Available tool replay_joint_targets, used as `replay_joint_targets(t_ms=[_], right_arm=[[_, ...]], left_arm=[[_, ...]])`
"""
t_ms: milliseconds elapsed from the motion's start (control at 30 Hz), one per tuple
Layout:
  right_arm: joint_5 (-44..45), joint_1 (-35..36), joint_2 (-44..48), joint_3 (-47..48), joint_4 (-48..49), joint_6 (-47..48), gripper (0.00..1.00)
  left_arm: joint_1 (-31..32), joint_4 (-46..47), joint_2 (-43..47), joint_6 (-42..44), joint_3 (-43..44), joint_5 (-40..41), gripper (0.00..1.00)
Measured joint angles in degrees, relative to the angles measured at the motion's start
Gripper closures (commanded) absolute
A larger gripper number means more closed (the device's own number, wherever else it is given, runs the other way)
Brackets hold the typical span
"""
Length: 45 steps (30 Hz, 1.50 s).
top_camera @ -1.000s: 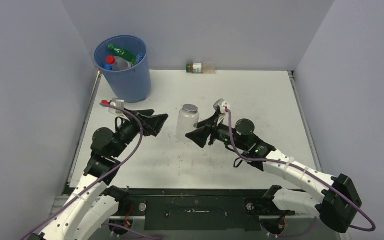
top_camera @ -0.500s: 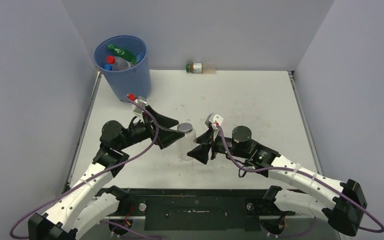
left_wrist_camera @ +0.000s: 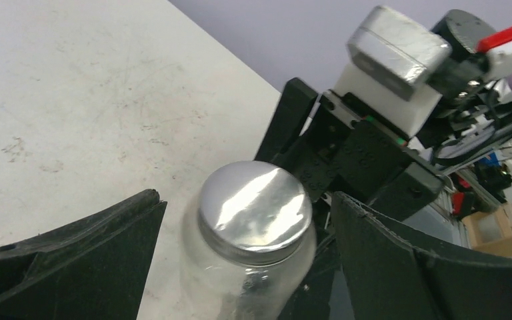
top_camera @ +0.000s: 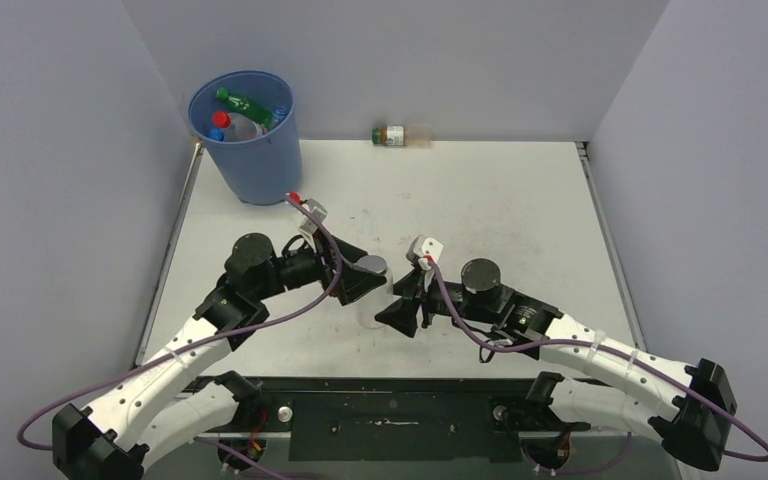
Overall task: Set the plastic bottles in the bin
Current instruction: Pick up the plastic bottle from the corner of the board.
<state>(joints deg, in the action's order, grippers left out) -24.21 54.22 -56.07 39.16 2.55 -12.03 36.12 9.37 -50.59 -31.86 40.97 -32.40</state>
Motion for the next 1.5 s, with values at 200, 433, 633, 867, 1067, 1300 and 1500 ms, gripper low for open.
replay_joint_targets(t_ms=[200,433,633,867,1067,1300,1500], right_arm=[[0.9,0.7,3.0,0.1,-0.1,0.5,0.64],[1.4,1.1,3.7,0.4,-0.2,0.7,0.64],[1.7,1.3,3.7,0.4,-0.1,0.7,0.64],[1.9,1.7,3.5,1.0,-1.7,0.6,0.58],[2.3,1.9,3.1,1.3,-2.1,-0.4,0.1],[7.2,2.4,5.2,0.9,1.1,-3.5,0.1],[12.1,2.5,8.7,-2.7,9.2,-8.0,0.1]], left_arm=[[0.2,-3.2,3.8,1.4,0.0,6.5,0.04],[0.2,-1.9,3.2,0.5,-0.3,2.3,0.04],[1.1,-0.5,1.1,-0.9,-1.2,-3.1,0.13],[1.3,0.5,-0.3,-0.4,-1.1,-5.6,0.58],[1.3,1.1,-0.7,-0.6,-1.2,-5.6,0.72],[1.6,9.6,3.4,-4.0,-5.5,-1.0,0.99],[1.6,20.4,7.0,-8.4,-8.1,6.3,1.0]])
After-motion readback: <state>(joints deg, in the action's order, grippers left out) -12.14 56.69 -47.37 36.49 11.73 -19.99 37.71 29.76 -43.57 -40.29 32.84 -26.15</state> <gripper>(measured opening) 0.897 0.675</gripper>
